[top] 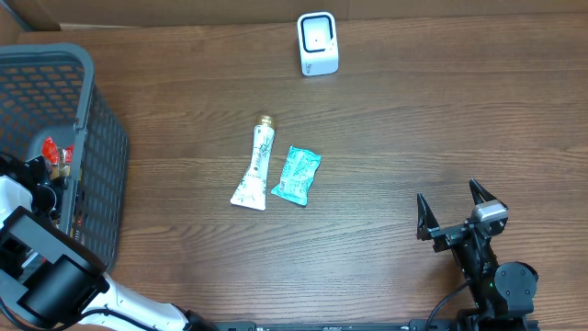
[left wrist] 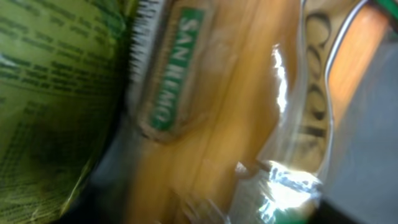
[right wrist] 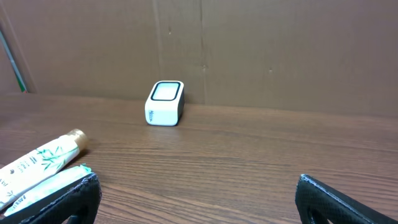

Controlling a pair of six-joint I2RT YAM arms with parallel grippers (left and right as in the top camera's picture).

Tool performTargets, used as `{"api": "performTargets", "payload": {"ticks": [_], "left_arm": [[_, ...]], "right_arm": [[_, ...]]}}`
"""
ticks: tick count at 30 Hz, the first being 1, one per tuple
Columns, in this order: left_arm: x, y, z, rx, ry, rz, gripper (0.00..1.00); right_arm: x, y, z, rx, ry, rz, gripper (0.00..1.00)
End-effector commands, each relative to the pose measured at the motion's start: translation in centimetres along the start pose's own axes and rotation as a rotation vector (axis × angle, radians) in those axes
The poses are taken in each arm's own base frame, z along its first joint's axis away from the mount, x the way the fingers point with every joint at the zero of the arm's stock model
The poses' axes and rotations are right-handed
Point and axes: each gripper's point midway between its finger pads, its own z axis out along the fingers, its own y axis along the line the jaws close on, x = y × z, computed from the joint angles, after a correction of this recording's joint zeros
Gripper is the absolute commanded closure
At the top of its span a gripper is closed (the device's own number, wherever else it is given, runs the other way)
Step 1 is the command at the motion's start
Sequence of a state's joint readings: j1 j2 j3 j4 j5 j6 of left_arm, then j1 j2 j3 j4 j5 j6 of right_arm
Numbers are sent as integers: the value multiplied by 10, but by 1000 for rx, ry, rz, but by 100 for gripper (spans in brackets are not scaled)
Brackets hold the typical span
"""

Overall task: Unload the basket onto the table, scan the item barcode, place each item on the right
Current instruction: 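Reach the left gripper into the basket and grasp the orange-red snack bar, then carry the orange-red bar to the table centre and release it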

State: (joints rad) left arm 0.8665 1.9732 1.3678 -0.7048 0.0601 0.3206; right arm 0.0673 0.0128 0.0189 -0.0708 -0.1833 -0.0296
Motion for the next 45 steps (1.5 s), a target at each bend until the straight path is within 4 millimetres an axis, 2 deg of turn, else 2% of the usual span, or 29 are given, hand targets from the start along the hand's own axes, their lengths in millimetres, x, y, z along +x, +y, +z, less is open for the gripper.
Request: {"api": "performTargets", "payload": {"ticks": [1, 2, 5, 7, 10, 13, 15, 19, 20, 22, 25, 28, 30, 32, 35, 38, 39, 42, 45], "left_arm": [[13, -11, 22, 44, 59, 17, 79], [12, -12, 22, 44, 57, 19, 95], [8, -13, 19, 41, 47, 17, 96], [-3, -15, 11, 43, 19, -26, 96], [-29, -21, -19, 70, -45, -70, 96], [-57, -23, -64, 59, -111, -111, 96], [-81, -27, -114, 56, -188, -124, 96], [-121, -44, -198, 108, -383, -100, 96], [-131, -52, -233, 135, -463, -96, 96], [-139, -63, -281, 160, -567, -68, 96], [-136, -86, -351, 207, -707, -6, 96], [-121, -116, -409, 281, -824, 74, 96], [-104, -135, -440, 310, -880, 122, 96], [-83, -156, -457, 340, -891, 164, 96], [-53, -192, -460, 408, -835, 247, 96], [-23, -233, -437, 473, -691, 350, 96], [-14, -244, -424, 484, -628, 374, 96], [11, -280, -367, 487, -416, 456, 96], [22, -303, -307, 417, -284, 521, 96]], "right_arm": [[2, 3, 0, -12, -2, 3, 0], [2, 3, 0, -12, -2, 3, 0], [2, 3, 0, -12, -2, 2, 0], [2, 3, 0, -12, -2, 2, 0], [2, 3, 0, -12, -2, 2, 0], [2, 3, 0, -12, -2, 2, 0], [2, 3, 0, -12, -2, 2, 0], [2, 3, 0, -12, -2, 2, 0], [2, 3, 0, -12, -2, 2, 0], [2, 3, 0, -12, -2, 2, 0], [2, 3, 0, -12, -2, 3, 0], [2, 3, 0, -12, -2, 2, 0], [2, 3, 0, -12, -2, 2, 0], [2, 3, 0, -12, -2, 2, 0], [2, 3, 0, -12, -2, 2, 0], [2, 3, 0, -12, -2, 2, 0], [2, 3, 0, -12, -2, 2, 0], [2, 3, 0, -12, -2, 2, 0], [2, 3, 0, -12, -2, 2, 0]]}}
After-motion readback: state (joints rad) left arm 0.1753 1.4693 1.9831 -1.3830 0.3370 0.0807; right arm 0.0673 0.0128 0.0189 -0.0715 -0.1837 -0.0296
